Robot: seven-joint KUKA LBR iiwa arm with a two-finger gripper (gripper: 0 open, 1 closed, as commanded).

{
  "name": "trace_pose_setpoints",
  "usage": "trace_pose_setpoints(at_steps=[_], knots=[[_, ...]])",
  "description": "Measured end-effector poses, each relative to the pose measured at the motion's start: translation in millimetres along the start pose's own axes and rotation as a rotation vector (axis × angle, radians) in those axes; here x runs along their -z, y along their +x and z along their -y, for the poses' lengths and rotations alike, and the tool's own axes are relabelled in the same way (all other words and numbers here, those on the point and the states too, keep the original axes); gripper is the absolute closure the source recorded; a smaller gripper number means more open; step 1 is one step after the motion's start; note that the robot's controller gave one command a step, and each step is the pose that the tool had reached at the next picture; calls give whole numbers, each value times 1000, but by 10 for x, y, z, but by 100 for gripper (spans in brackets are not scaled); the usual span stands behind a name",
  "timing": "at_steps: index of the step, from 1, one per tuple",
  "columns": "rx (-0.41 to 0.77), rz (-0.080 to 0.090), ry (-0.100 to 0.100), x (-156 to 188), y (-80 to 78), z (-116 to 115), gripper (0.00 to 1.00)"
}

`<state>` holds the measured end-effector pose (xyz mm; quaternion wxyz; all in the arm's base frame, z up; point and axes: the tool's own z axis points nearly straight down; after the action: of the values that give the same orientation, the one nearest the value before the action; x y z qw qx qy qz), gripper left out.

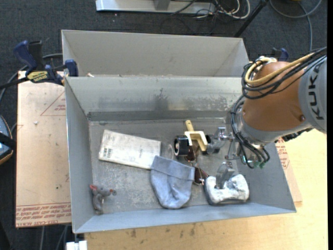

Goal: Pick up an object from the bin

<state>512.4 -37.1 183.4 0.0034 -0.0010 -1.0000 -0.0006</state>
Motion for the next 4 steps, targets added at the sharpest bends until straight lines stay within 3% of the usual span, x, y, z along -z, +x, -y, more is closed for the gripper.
trace_pose_setpoints(at_steps=[1,2,3,4], knots=[[1,7,1,34,-17,-1,0],[74,13,1,-452,110,173,0],[138,1,-1,-628,259,385,0],[27,8,0,-443,193,373,0]])
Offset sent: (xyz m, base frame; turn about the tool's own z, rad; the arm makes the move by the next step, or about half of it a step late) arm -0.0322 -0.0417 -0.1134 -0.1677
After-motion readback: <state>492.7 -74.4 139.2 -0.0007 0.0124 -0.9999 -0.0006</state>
